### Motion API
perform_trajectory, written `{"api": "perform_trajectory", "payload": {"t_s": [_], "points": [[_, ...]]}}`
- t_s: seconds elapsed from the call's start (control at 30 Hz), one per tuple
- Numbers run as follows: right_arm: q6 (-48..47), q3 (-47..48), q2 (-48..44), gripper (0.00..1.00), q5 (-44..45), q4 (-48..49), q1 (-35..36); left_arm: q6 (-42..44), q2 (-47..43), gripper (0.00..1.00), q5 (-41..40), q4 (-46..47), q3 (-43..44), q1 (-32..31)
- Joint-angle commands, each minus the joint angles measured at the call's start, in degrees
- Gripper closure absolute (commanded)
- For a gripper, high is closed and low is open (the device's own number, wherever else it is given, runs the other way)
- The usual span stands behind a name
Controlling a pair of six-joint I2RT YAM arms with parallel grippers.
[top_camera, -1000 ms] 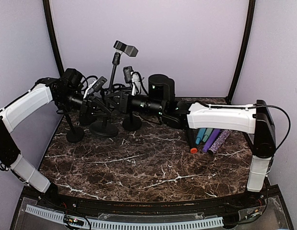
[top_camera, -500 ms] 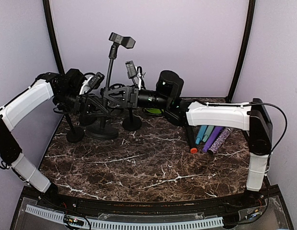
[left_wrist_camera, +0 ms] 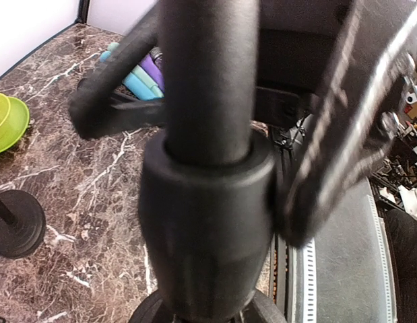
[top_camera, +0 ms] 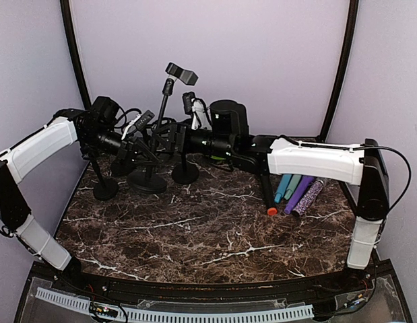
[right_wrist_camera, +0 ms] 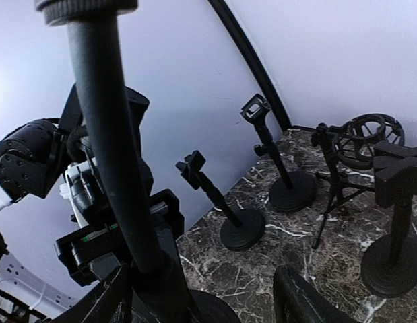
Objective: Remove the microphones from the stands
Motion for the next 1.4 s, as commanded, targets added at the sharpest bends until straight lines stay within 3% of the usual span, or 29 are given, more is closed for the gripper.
{"api": "perform_trajectory", "payload": {"t_s": [0.0,0.1,0.4,0.8,0.93,1.03,1.2,1.27,1.37], "points": [[-4.2,2.4,-1.7,0.29,11.3,-5.4,3.1,-1.8,-3.4,1.00,-0.3,5.1,-0.2,0.1],[-4.6,6.4,0.6,0.32,13.2,-9.5,4.1,-2.1,-3.3,1.00,-0.3,5.5,-0.3,0.1],[-3.6,11.0,4.3,0.41,11.4,-9.6,4.9,-1.6,-4.0,1.00,0.0,5.1,-0.8,0.0],[-2.4,13.6,6.1,0.82,7.8,-11.0,4.7,-1.2,-5.0,1.00,2.0,5.3,-0.5,0.1],[-2.0,10.2,3.8,1.00,4.6,-6.1,4.1,-0.8,-5.1,1.00,3.0,5.0,-0.6,0.1],[-0.8,6.0,1.4,1.00,1.2,-0.7,2.8,-0.4,-5.2,1.00,3.7,4.3,-0.7,0.1],[1.3,-4.3,-3.5,1.00,-4.1,18.0,0.6,0.9,-5.4,1.00,6.9,2.1,-0.4,0.1],[4.7,-5.8,-4.2,1.00,-16.1,22.7,0.2,1.4,-5.3,1.00,8.6,1.0,-0.1,0.0],[4.9,-5.3,-4.3,1.00,-21.4,24.9,0.1,2.3,-4.8,1.00,11.2,-0.9,0.7,0.1]]}}
